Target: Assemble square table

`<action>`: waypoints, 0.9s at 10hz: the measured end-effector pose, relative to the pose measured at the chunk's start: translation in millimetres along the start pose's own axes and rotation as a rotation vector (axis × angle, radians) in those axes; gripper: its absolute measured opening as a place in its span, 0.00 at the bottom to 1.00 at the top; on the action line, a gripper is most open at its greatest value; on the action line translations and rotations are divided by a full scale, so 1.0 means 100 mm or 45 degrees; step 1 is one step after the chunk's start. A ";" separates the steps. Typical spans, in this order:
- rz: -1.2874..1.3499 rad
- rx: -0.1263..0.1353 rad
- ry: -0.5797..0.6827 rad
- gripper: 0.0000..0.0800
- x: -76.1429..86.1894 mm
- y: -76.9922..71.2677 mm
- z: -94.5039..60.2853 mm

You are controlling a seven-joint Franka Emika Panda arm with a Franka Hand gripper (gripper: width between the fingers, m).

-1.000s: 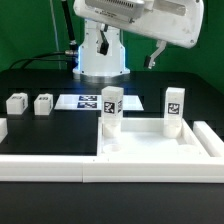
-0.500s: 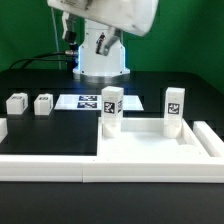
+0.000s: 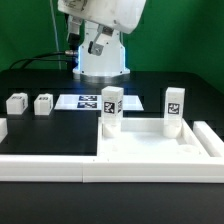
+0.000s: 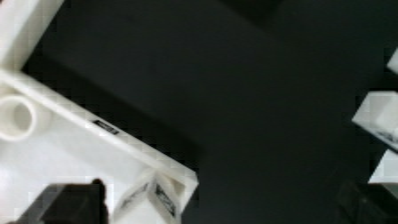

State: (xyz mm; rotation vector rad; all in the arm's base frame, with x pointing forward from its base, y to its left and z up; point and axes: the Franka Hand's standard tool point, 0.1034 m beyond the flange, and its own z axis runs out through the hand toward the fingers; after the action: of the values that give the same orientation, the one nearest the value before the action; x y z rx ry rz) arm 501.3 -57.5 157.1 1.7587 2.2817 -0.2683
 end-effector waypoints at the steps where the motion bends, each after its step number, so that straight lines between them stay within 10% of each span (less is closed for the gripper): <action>1: 0.167 -0.022 0.011 0.81 -0.11 -0.05 0.07; 4: 0.887 0.063 -0.014 0.81 -0.43 -0.37 0.34; 5: 1.151 0.174 -0.051 0.81 -0.48 -0.51 0.39; 9: 1.493 0.181 -0.040 0.81 -0.41 -0.46 0.39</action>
Offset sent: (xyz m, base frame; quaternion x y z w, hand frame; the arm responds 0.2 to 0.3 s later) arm 0.0151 -0.0606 0.0090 0.0157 -0.0791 0.4026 0.9118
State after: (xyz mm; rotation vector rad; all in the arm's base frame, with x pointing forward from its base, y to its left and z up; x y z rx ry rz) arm 470.3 -118.7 132.0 2.7401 0.8991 -0.2023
